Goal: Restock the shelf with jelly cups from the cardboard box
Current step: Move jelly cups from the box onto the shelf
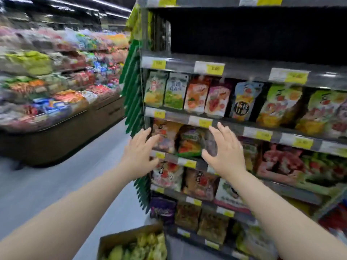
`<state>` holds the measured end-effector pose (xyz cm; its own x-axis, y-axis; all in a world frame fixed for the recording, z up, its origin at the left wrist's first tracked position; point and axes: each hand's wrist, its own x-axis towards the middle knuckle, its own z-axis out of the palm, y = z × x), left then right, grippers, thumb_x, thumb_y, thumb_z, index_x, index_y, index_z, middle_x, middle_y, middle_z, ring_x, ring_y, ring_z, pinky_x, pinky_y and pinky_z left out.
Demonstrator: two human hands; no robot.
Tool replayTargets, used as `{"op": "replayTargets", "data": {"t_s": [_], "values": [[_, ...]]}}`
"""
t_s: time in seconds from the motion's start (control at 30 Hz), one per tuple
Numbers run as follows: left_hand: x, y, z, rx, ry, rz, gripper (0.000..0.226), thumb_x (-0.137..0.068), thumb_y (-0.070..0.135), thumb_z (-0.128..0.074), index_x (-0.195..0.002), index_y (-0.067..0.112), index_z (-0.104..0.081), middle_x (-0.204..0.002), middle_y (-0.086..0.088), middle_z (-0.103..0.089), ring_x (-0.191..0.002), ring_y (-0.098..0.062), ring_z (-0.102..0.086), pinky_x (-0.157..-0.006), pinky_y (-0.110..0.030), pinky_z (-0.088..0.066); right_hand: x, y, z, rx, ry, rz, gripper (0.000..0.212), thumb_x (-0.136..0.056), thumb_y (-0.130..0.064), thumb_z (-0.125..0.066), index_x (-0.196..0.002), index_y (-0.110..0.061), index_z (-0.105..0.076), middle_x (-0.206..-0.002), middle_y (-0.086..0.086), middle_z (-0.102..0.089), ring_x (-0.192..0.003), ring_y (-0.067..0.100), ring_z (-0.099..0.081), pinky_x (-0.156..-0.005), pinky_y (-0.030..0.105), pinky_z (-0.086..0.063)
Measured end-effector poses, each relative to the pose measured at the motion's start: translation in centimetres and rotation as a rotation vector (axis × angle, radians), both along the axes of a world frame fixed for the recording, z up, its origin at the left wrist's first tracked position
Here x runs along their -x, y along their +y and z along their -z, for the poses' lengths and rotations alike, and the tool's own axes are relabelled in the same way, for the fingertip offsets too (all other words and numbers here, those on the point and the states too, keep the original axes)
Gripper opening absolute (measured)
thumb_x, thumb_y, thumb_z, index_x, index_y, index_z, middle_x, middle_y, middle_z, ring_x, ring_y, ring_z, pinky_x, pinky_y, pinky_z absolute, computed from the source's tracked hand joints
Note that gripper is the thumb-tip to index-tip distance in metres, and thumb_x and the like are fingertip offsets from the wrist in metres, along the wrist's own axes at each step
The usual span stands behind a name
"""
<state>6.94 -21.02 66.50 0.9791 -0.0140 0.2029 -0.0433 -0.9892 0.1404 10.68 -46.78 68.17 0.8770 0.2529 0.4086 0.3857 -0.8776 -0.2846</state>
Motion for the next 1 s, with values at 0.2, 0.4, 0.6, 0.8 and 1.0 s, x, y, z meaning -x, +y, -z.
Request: {"op": "replayTargets", "data": {"t_s": [0.2,0.4,0.6,0.8,1.0], "values": [[4.8,7.1,7.5,0.074,0.153,-0.112,0.068,-0.089,0.042,-0.053,-0.149,0.025,-0.026,-0.16,-0.007,-0.011,-0.146,-0.028,-0.01,-0.117,-0.046,-0.017,2.5,7.5,8.0,0.023,0.218,-0.064,0.068,-0.09,-0.048,-0.057,-0.149,-0.034,-0.026,-0.159,-0.008,-0.017,-0.147,0.016,-0.012,-0.115,0.041,-0.022],[5.7,11.3,15.1,0.205,0.336,-0.215,0.067,-0.09,0.036,-0.053,-0.149,0.028,-0.022,-0.16,-0.004,-0.007,-0.145,-0.027,-0.012,-0.117,-0.045,-0.018,1.7,13.3,16.6,0.045,0.445,-0.142,0.066,-0.089,-0.044,-0.056,-0.148,-0.033,-0.029,-0.156,-0.009,-0.023,-0.143,0.016,-0.02,-0.113,0.038,-0.025],[4.2,14.7,22.3,0.259,0.526,-0.25,0.067,-0.092,0.035,-0.051,-0.15,0.028,-0.019,-0.16,-0.001,-0.004,-0.145,-0.024,-0.014,-0.115,-0.041,-0.022,-0.4,17.7,24.9,0.068,0.59,-0.171,0.058,-0.091,-0.041,-0.053,-0.145,-0.029,-0.035,-0.149,-0.008,-0.035,-0.137,0.015,-0.03,-0.11,0.032,-0.031],[3.4,18.6,32.1,0.333,0.658,-0.294,0.066,-0.091,0.034,-0.054,-0.149,0.025,-0.024,-0.16,-0.005,-0.01,-0.146,-0.025,-0.015,-0.117,-0.038,-0.019,-1.1,21.3,34.2,0.083,0.715,-0.177,0.056,-0.093,-0.042,-0.054,-0.144,-0.029,-0.035,-0.146,-0.008,-0.038,-0.134,0.015,-0.034,-0.109,0.033,-0.032],[4.0,22.5,46.0,0.307,0.775,-0.303,0.066,-0.091,0.035,-0.053,-0.15,0.023,-0.024,-0.159,-0.003,-0.015,-0.143,-0.025,-0.022,-0.114,-0.032,-0.023,0.6,25.6,47.6,0.012,0.84,-0.104,0.047,-0.094,-0.04,-0.052,-0.139,-0.03,-0.044,-0.14,-0.009,-0.046,-0.129,0.014,-0.04,-0.105,0.028,-0.032]]}}
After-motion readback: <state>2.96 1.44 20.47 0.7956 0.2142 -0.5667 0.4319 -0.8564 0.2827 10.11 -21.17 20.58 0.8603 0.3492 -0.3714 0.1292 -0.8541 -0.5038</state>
